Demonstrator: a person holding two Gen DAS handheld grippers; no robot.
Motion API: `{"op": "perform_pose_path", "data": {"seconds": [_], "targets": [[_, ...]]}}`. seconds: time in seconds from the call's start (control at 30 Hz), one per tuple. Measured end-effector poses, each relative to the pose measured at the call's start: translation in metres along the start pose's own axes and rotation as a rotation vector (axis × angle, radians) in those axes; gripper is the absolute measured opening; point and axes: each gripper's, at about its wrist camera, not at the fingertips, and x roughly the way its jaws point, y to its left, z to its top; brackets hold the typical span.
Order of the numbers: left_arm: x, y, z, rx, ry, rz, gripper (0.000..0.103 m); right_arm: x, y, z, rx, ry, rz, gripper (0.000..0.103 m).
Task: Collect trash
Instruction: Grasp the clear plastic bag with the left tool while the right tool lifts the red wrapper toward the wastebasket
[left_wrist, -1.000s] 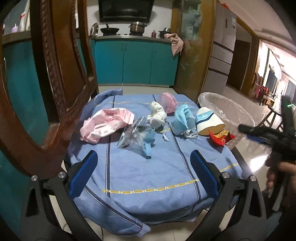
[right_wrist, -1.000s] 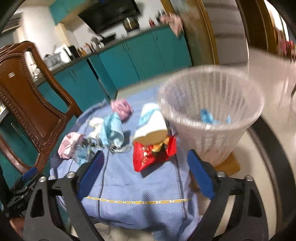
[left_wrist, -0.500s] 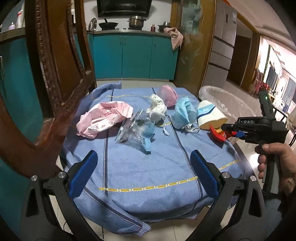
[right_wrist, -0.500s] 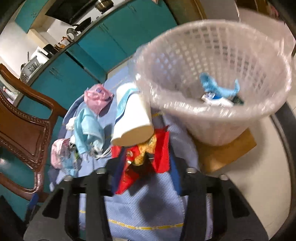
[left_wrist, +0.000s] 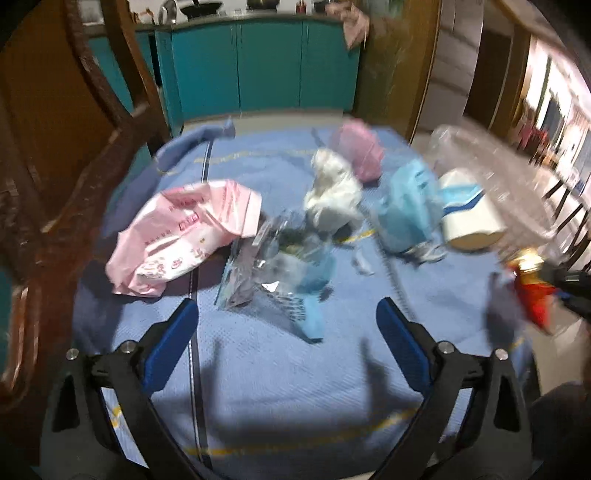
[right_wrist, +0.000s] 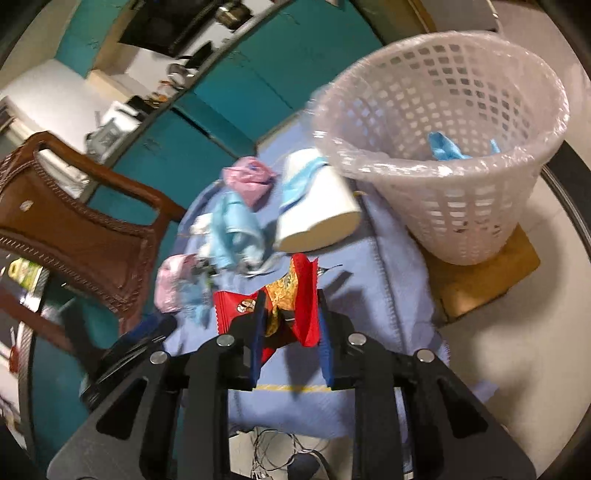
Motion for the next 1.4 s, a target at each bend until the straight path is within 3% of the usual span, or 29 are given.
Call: {"op": "perform_pose_path", "data": {"seconds": [0.07, 0.17, 0.4, 0.53, 0.7, 0.77, 1.4], "targets": [[0.013, -0.001, 0.001, 0.014, 0.036, 0.005, 0.089, -0.003, 0.011, -0.002, -0.051, -0.015, -0.008, 0.025], [0.022, -0.001, 0.002, 0.012, 0.065, -0.016, 0.064, -0.003, 0.025, -0.005, -0.128, -0.020, -0.021, 0.025], [-0.015, -0.005, -0.014, 0.033, 0.022, -0.048, 0.050, -0.001, 0.045, -0.010, -0.232, -0.026, -0.012, 0.025], [-0.062, -0.004, -0.030, 0.015, -0.089, -0.060, 0.050, -0.007, 0.055, -0.017, -0.302, -0.055, -0.027, 0.025], [-0.104, 0.013, -0.048, -0.093, -0.242, -0.174, 0.051, -0.013, 0.071, -0.032, -0.397, -0.089, -0.046, 0.025], [-0.114, 0.016, -0.051, -0.104, -0.278, -0.183, 0.051, -0.014, 0.077, -0.037, -0.434, -0.107, -0.057, 0.025], [-0.110, 0.003, -0.052, -0.058, -0.245, -0.167, 0.052, -0.016, 0.075, -0.033, -0.432, -0.133, -0.069, 0.025]]}}
